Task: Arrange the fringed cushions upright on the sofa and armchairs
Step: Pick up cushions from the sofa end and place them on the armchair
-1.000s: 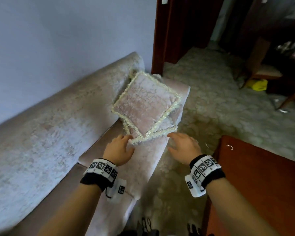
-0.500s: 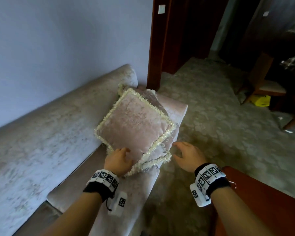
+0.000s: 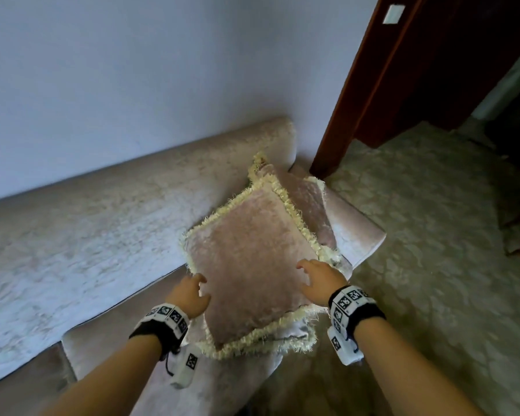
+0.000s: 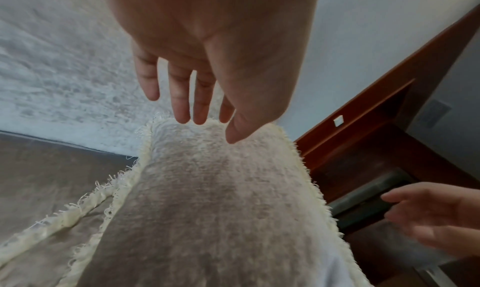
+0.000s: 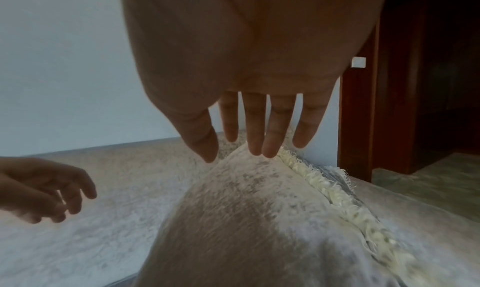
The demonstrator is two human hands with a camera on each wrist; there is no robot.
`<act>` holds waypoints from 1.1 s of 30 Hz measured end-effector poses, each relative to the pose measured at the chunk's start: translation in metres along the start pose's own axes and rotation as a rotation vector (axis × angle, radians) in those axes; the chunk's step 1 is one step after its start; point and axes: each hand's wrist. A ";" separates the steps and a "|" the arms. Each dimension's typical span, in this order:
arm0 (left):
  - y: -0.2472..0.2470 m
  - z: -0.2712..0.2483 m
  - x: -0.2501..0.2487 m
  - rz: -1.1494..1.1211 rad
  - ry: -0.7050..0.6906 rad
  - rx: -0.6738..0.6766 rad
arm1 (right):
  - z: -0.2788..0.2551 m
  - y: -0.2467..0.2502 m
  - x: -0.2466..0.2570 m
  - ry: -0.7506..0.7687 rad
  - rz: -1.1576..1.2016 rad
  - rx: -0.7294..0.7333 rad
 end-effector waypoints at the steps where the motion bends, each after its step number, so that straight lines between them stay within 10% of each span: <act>1: -0.001 0.016 0.005 -0.017 0.016 0.003 | 0.018 0.002 0.005 0.006 -0.019 0.009; 18: -0.050 0.158 0.092 -0.242 0.294 0.194 | 0.232 0.012 0.015 -0.076 -0.182 0.223; 33: -0.121 0.210 0.133 -0.527 0.278 0.192 | 0.293 -0.045 0.033 -0.124 -0.065 0.303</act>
Point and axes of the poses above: each hand's wrist, its own z-axis towards the middle knuckle, its own y-axis out of the back of the hand, x = y × z, and after that the axes turned 15 degrees about -y, right-handed
